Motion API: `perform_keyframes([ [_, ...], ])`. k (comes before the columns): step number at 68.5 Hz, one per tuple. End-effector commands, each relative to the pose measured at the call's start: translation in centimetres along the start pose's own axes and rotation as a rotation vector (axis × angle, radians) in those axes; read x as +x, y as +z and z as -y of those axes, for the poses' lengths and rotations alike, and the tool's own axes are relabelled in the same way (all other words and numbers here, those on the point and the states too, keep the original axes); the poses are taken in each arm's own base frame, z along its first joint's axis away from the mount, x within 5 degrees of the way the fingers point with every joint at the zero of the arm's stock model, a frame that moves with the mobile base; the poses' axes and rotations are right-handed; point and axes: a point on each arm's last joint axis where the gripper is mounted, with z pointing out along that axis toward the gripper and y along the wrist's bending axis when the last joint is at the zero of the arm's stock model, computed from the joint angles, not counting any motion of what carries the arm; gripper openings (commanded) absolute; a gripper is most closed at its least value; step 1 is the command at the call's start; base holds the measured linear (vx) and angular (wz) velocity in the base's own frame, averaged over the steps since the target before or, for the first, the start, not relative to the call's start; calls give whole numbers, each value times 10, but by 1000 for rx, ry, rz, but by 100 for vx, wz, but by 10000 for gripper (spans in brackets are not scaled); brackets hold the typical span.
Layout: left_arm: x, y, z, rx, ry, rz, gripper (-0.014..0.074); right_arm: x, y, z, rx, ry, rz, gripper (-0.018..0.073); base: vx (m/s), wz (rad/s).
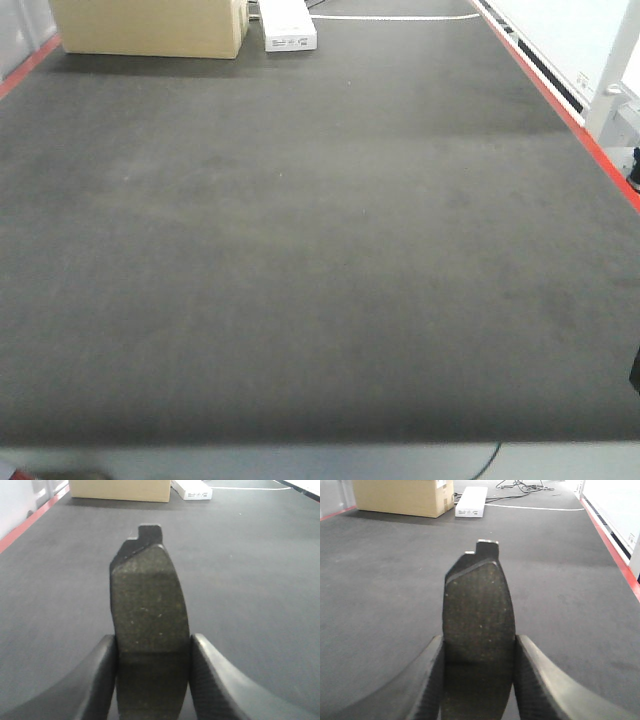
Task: Move and align brake pads A on conveyor
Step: 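Approach the black conveyor belt holding both brake pads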
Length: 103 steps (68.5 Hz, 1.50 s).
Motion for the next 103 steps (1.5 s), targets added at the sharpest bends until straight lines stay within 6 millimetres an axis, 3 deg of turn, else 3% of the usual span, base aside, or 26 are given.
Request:
perform_keyframes([
  [1,-17,-3,1,3,-9,120,-6,-19,-3,0,4,-15,124,-7,33,-3],
  [49,-17,-3,1,3,-9,120,-6,-19,-3,0,4,-15,124,-7,26,2],
  [103,-17,-3,1,3,-9,120,-6,-19,-3,0,4,-15,124,-7,4,0],
])
